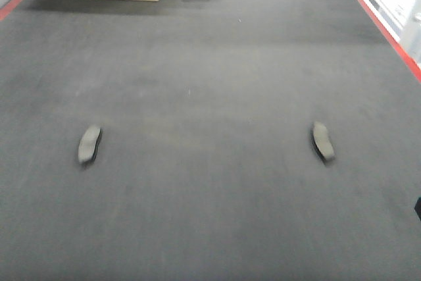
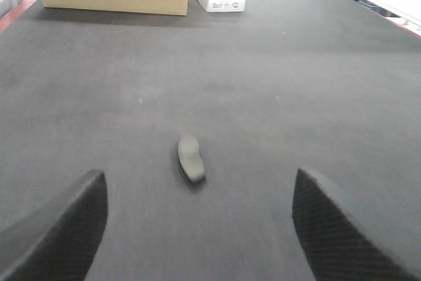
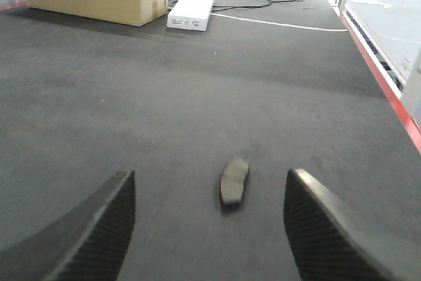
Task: Move and align brake pads A on conveyor
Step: 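Raise the open right gripper away from the placed brake pad, then back the base away from the conveyor and turn toward the aisle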
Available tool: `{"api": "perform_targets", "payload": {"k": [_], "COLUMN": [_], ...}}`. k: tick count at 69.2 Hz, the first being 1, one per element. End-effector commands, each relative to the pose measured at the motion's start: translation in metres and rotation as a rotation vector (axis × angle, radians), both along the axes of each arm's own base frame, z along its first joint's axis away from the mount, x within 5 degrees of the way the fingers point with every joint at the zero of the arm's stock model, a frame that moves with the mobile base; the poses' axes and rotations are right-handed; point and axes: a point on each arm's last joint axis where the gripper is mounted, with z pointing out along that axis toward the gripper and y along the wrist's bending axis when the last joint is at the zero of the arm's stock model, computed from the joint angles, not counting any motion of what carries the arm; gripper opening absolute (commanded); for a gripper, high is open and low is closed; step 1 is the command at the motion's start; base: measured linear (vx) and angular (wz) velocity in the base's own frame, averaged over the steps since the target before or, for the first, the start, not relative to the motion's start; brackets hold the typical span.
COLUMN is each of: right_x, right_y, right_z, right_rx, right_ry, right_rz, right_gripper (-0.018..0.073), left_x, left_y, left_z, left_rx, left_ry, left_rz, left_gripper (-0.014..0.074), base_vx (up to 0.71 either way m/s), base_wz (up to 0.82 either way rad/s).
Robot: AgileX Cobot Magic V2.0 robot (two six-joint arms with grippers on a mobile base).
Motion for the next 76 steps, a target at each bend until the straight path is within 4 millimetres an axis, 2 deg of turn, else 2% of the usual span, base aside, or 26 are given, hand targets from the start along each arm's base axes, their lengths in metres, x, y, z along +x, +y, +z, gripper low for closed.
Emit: {"api": "perform_targets", "payload": {"k": [1,76], "right_x": [0.001,0.001], "right_y": [-0.0014,-0.0014], "right_z": [0.0132,0.0131], "right_rx": [0.006,0.007], "right_ry": [-0.077,-0.076], "right_rz": [-0.017,-0.017], "right_gripper": [0.0473,0.0473], "left_x": [0.001,0.001], "left_y": [-0.0012,-0.0012], "left_z": [0.0126,0.0126], "left_rx": [-0.019,-0.019], "left_ry": [-0.076,-0.076], "left_rz": [-0.013,-0.013], "left_gripper": [0.0559,0.0559], "base_vx": [-0.39,-0.43], "base_wz": [-0.03,0.01]}}
